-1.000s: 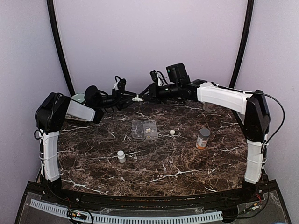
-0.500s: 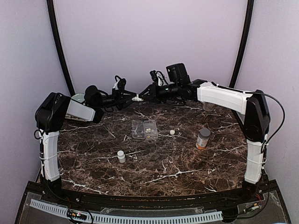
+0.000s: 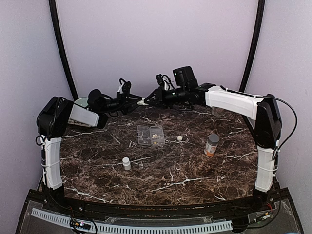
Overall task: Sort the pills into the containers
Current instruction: Pass from the left arm to the right
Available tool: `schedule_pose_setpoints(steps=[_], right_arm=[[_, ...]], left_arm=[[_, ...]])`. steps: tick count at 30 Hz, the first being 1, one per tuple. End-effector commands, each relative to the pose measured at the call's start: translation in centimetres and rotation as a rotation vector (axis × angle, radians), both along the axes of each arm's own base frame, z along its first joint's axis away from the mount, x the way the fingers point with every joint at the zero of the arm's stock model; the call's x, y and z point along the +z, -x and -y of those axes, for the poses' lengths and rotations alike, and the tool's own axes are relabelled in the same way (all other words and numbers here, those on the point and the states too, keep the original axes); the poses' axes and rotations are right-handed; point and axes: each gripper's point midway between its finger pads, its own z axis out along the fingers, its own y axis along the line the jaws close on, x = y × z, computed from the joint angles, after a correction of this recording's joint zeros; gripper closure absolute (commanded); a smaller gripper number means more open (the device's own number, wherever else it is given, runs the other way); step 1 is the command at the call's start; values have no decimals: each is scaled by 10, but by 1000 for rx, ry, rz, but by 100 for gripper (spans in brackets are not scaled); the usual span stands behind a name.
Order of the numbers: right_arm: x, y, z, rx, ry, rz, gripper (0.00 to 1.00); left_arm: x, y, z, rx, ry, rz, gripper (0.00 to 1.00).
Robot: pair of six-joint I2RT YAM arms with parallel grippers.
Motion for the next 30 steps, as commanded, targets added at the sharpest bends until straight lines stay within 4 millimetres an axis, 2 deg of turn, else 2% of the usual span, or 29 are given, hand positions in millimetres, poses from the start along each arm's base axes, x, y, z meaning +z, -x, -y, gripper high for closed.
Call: schedule_pose_setpoints(steps=[1,7,8,11,14,20,26,30], right_arm=[[10,10,-13,42,-21,16,77],[10,9,-14,43,-17,18,85],[9,9,-13,42,-16,18,86],[9,9,-13,39,-11,17,88],[8,9,-12,36,-5,19,89],[9,9,-11,34,3,23,90],[8,9,-10,33,7,22,90],[6,8,-8,24,25,29,90]], left_arm=[[12,0,1,9,23,50,100],[11,1,1,8,21,48,100],[10,1,1,10,21,47,98],[9,0,1,16,20,40,84],[8,0,1,16,17,40,75],[8,-1,1,23,13,41,66],[8,0,1,25,12,44,51],[8,0,1,26,7,46,47]])
